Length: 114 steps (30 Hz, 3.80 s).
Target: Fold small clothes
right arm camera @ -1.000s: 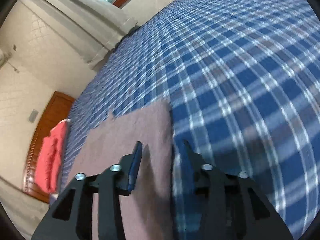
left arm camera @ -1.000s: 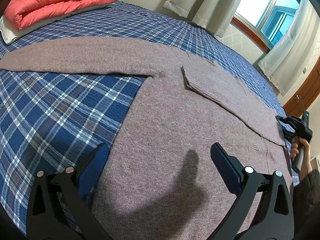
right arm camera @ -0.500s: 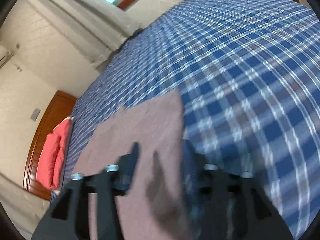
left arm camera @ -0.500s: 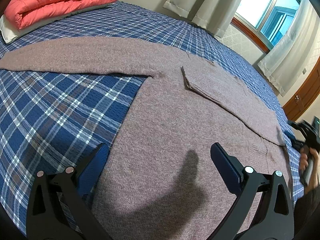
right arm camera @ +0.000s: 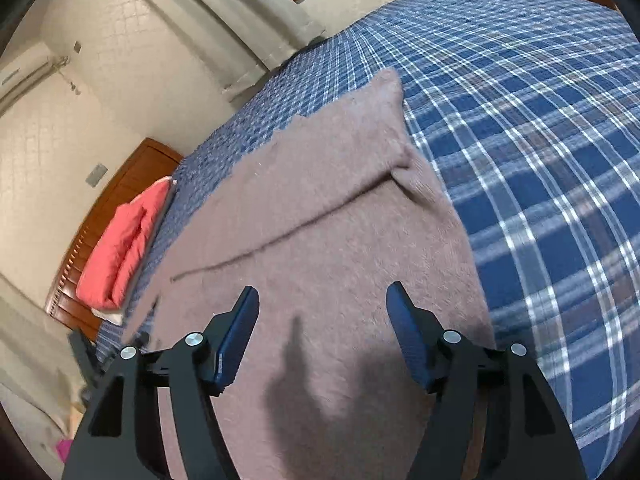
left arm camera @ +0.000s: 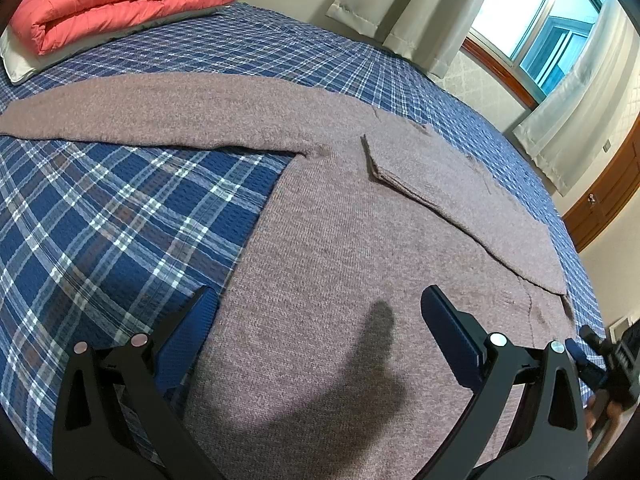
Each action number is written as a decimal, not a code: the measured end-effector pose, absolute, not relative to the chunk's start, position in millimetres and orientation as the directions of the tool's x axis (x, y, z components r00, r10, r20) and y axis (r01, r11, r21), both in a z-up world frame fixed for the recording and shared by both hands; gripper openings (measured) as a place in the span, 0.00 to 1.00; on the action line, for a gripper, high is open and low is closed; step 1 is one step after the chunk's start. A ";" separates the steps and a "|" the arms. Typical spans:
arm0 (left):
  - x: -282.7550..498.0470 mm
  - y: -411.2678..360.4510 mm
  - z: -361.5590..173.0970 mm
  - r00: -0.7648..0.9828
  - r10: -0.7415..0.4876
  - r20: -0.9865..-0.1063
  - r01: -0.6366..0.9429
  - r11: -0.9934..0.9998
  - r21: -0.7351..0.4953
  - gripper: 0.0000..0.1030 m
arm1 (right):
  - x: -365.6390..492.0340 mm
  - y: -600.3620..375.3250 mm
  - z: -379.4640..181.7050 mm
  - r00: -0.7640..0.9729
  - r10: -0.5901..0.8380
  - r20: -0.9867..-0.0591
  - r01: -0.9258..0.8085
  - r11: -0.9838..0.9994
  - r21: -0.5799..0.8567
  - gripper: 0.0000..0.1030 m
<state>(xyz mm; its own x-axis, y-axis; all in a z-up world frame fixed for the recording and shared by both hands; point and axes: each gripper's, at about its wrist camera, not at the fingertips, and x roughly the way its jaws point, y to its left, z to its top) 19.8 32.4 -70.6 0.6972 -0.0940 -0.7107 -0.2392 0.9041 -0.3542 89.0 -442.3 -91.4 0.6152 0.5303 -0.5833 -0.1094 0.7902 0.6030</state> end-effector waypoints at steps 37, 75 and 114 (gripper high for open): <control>-34.5 274.9 -69.7 0.768 -0.010 -0.640 -0.486 0.641 -0.594 0.95 | 83.4 -434.4 -91.5 0.626 0.523 -0.578 -0.150 0.808 0.570 0.78; 36.0 262.9 4.5 0.798 0.195 -0.570 -0.488 0.765 -0.421 0.04 | 84.4 -432.6 -89.0 0.627 0.525 -0.576 -0.154 0.808 0.569 0.81; 193.6 -253.1 -79.0 0.551 -0.358 -0.754 0.262 0.932 -0.251 0.19 | 71.2 -430.9 -93.1 0.651 0.564 -0.509 -0.153 0.753 0.640 0.81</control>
